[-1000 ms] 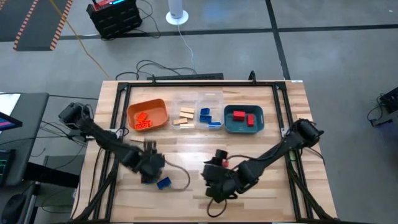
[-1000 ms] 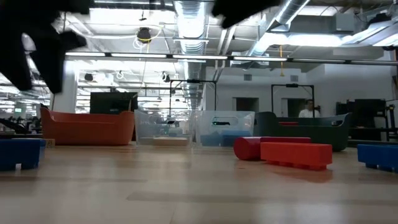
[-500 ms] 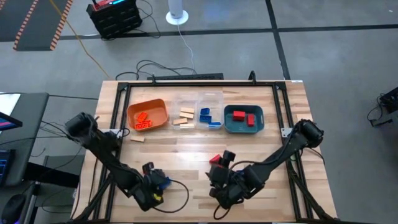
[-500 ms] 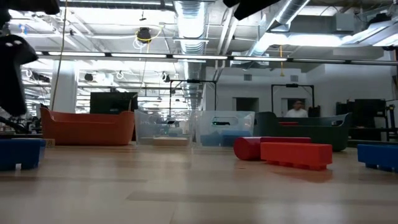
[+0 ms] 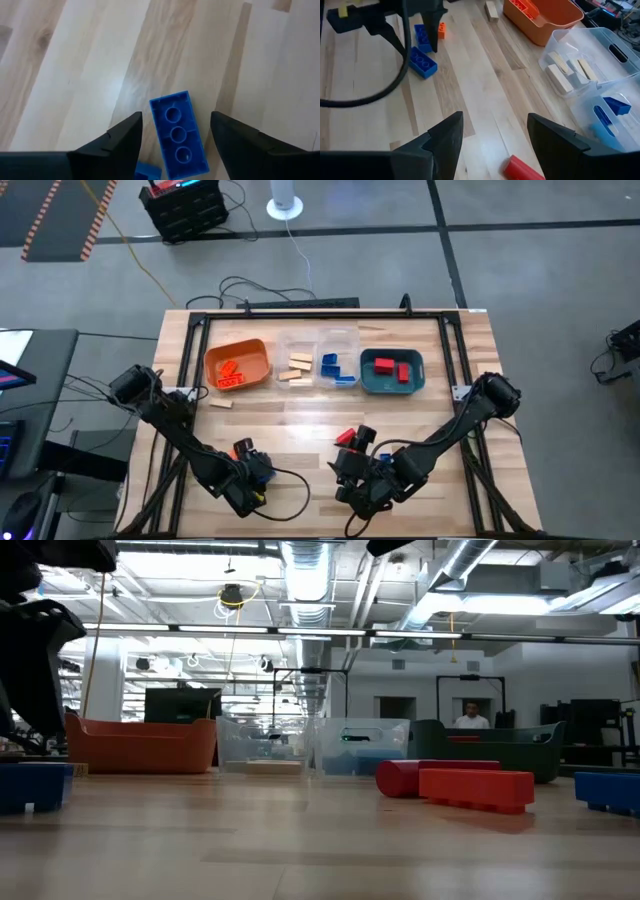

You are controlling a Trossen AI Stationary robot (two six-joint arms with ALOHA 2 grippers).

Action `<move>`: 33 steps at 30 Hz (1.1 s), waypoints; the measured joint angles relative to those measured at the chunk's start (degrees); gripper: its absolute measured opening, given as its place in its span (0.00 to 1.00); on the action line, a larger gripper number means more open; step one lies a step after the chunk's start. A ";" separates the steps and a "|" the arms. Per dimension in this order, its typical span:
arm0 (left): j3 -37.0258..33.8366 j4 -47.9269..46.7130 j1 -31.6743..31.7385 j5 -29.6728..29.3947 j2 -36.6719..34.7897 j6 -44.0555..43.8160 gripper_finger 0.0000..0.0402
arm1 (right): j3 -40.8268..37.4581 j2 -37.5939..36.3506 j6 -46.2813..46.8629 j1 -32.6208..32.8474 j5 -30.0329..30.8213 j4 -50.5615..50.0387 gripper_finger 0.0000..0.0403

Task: Sort blocks
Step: Put the blue game piece into the right transparent bin

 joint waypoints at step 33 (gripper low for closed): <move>-6.16 5.61 3.56 6.05 0.09 2.73 0.55 | -0.02 0.02 -1.23 -0.02 0.00 1.14 0.63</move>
